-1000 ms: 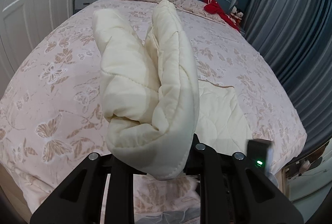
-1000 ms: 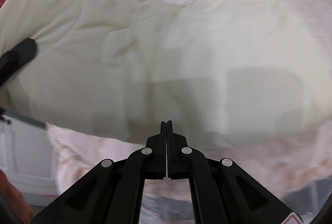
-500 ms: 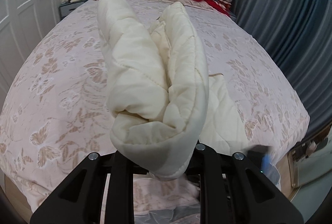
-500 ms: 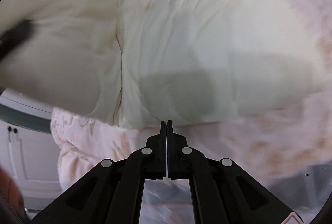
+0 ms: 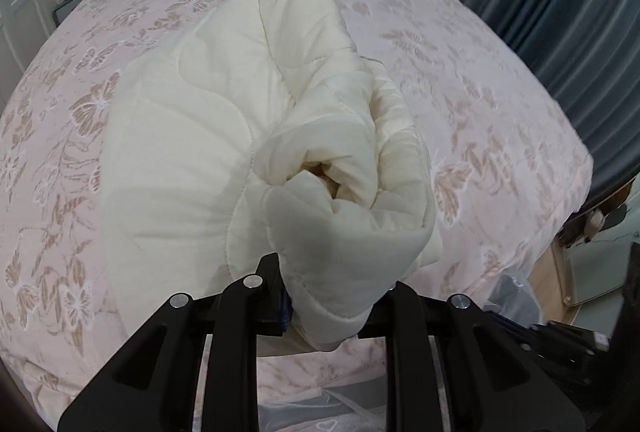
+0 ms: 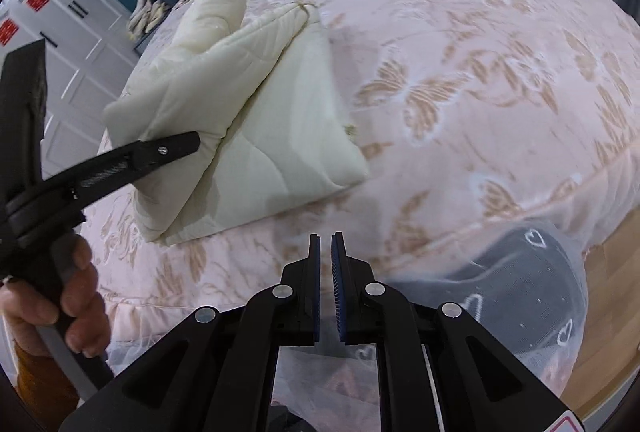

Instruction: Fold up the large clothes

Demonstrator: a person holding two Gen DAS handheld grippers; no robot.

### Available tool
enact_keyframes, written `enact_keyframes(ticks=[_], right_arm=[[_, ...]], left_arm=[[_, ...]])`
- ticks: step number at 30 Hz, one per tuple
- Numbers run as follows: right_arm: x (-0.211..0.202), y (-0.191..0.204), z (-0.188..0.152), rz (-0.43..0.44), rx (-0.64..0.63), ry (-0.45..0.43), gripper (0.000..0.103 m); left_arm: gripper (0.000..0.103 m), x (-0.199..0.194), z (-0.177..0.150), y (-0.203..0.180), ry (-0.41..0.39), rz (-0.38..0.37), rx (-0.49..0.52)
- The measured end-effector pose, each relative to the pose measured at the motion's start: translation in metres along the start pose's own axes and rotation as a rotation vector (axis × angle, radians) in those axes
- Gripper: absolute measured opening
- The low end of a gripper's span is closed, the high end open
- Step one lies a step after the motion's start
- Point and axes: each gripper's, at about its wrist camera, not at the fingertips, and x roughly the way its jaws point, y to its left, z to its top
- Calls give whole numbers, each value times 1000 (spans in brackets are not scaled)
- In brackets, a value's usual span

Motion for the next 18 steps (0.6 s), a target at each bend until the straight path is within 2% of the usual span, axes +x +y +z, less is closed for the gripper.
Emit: enact_keyframes(ticks=[5, 8, 11, 12, 13, 14, 17, 18], right_arm=[[-2, -5, 0, 11, 13, 1, 10], [-10, 1, 4, 34, 12, -17, 12], [-25, 15, 12, 66, -14, -52, 16], [-30, 20, 16, 75, -26, -67, 19], [-35, 25, 19, 83, -36, -81, 27], [-42, 31, 22, 95, -49, -102, 36], [-56, 46, 32, 102, -84, -159, 46], [-58, 48, 35, 110, -91, -167, 47]], left_arm=[[19, 30, 0, -3, 62, -10, -21], [22, 36, -1, -5, 65, 0, -3], [39, 23, -1, -10, 36, -9, 11], [49, 13, -1, -9, 17, -25, 9], [65, 3, -2, -8, -2, -49, 5], [73, -8, -3, -5, -20, -78, -12], [77, -31, -9, 11, -47, -89, -71], [82, -37, -12, 18, -51, -93, -82]])
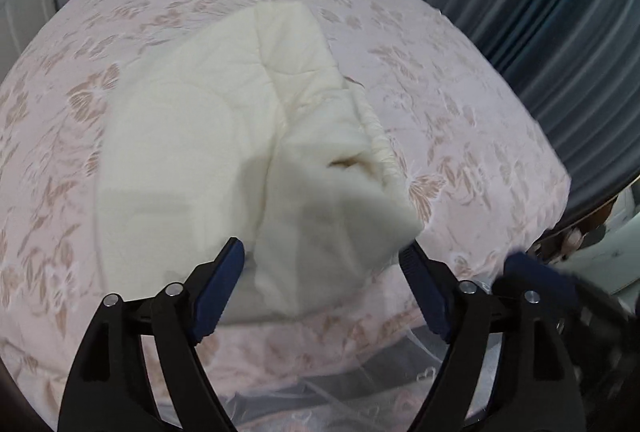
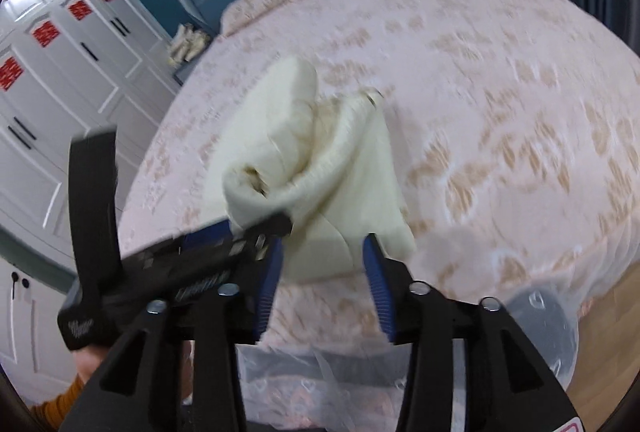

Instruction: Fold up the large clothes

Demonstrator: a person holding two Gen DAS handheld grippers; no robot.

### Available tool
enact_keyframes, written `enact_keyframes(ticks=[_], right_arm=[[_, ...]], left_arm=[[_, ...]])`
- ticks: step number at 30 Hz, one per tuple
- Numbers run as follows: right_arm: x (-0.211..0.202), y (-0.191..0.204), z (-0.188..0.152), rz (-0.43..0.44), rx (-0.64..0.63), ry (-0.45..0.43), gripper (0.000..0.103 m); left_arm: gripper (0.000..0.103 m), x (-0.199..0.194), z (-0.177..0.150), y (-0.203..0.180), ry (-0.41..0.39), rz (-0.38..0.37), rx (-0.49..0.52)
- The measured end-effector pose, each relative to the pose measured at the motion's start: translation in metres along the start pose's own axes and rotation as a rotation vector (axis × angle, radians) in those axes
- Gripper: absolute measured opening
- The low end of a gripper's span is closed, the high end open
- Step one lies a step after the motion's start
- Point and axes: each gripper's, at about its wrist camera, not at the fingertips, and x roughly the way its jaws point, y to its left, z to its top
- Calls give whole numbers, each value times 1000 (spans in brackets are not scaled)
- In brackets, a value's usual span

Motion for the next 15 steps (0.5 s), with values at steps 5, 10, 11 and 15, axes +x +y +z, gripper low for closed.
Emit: enact_keyframes(ticks=[5, 10, 11, 15], right_arm=[[-1, 24, 14, 31, -43, -28, 49], [20, 45, 24, 36, -84, -1, 53], [27, 48, 26, 40, -85, 12, 54], [47, 57, 34, 47, -63, 46, 57]], left_arm=[[87, -20, -22, 40, -4, 86, -18], [87, -8, -57, 80, 62, 200, -29], [87, -3, -63, 85, 79, 212, -32], [87, 10, -74, 93, 91, 230, -38]])
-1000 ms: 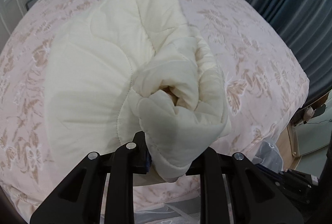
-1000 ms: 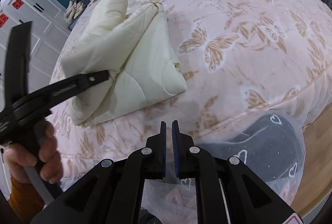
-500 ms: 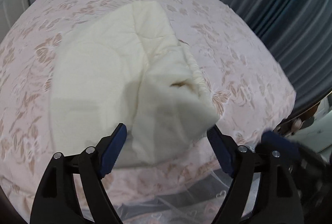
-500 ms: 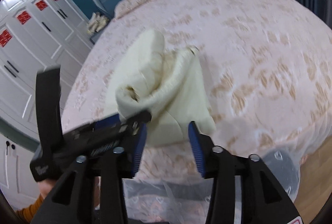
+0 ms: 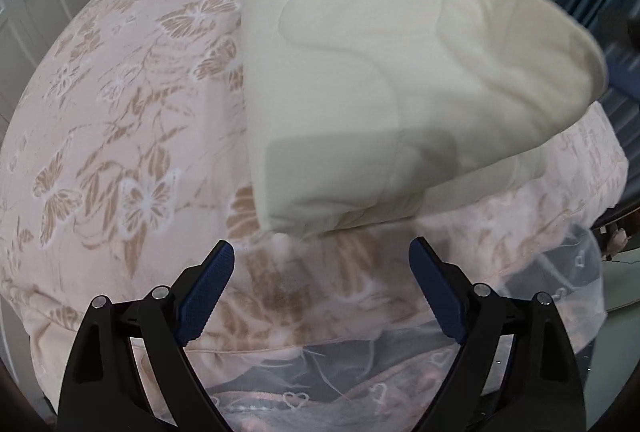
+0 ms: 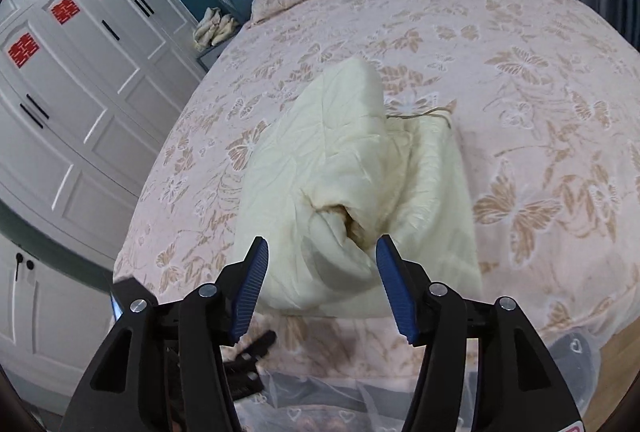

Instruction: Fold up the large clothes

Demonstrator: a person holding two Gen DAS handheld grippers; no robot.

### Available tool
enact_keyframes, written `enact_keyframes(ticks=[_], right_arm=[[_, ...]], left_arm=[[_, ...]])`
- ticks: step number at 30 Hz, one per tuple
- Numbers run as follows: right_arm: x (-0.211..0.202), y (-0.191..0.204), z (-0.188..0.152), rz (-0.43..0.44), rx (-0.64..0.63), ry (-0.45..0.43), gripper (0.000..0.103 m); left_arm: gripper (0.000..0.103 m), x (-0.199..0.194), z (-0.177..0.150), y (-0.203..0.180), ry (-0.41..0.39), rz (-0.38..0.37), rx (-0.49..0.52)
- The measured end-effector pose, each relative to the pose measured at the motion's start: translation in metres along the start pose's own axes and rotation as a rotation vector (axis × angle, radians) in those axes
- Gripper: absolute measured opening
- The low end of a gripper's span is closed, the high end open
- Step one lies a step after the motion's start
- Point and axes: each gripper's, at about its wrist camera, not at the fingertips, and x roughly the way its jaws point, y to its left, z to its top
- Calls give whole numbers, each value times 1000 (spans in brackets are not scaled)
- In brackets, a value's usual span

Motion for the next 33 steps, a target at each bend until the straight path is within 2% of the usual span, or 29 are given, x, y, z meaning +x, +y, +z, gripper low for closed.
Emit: enact_keyframes(ticks=[7, 9, 10, 11, 14, 15, 16, 18, 21, 25, 33], right_arm=[[34, -7, 17, -25, 101, 34, 58], [43, -11, 18, -27, 115, 54, 44], [47, -12, 18, -18, 120, 69, 32], [47, -13, 17, -10, 122, 71, 25], [25, -11, 16, 48, 105, 7, 17], [15, -11, 14, 72, 106, -16, 16], [9, -12, 13, 75, 103, -30, 16], [-5, -15, 5, 54, 89, -70, 16], [-4, -41, -10, 0, 128, -50, 16], [17, -82, -32, -62, 200, 11, 16], [52, -104, -48, -126, 197, 54, 16]], left_arm=[[85, 17, 0, 16, -21, 3, -48], [84, 16, 3, 24, -31, 3, -82], [84, 14, 5, 29, -39, 2, -102], [84, 12, 6, 34, -44, -2, -116], [85, 12, 10, 42, -39, -5, -128], [83, 13, 11, 42, -38, -8, -126], [76, 13, 13, 40, -37, -2, -119], [69, 15, 14, 38, -21, 11, -111], [62, 23, 15, 38, 13, -6, -135], [59, 26, 14, 27, 19, 13, -105], [58, 33, 15, 21, 41, 44, -90]])
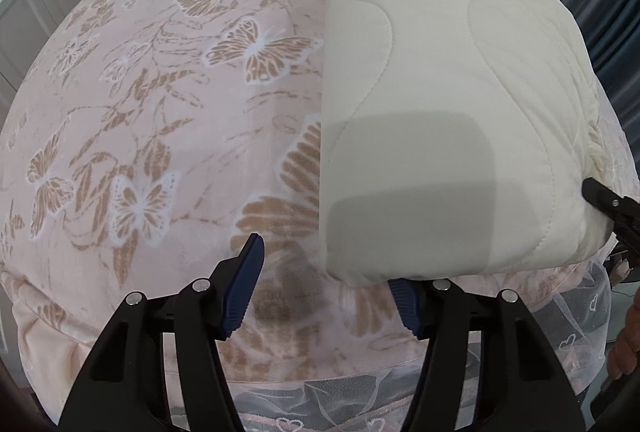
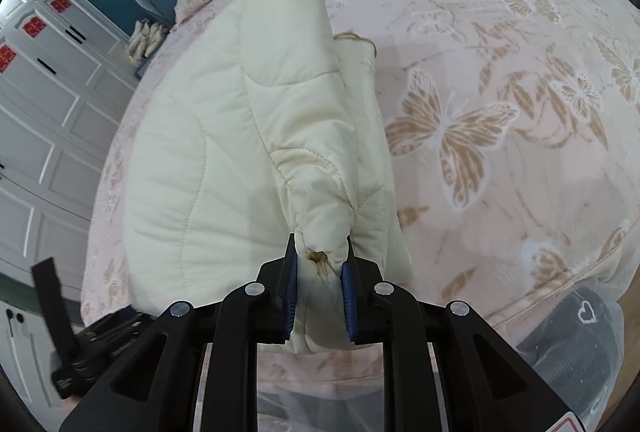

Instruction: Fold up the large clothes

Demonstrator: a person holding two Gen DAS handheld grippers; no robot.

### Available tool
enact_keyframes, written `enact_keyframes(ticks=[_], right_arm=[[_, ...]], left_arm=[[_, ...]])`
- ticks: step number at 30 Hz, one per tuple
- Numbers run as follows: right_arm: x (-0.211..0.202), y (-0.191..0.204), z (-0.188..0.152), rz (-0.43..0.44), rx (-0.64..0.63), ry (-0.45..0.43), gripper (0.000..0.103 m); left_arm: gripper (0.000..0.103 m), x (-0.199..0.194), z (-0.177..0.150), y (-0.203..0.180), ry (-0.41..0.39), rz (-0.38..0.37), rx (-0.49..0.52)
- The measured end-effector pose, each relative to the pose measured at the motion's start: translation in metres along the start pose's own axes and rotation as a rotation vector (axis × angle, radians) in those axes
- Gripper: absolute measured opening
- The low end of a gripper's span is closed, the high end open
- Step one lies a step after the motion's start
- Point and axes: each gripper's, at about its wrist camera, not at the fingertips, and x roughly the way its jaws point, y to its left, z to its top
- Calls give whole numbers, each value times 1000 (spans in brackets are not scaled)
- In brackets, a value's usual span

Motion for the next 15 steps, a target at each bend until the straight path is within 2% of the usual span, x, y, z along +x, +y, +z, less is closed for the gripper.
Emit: enact_keyframes(ticks=[9, 15], right_arm=[[29, -13, -1, -30, -2, 31, 17], [34, -9, -2, -38, -25, 36, 17]], left_arm=[[58, 5, -2, -10, 7, 31, 16], [58, 8, -1, -12, 15, 48, 13]])
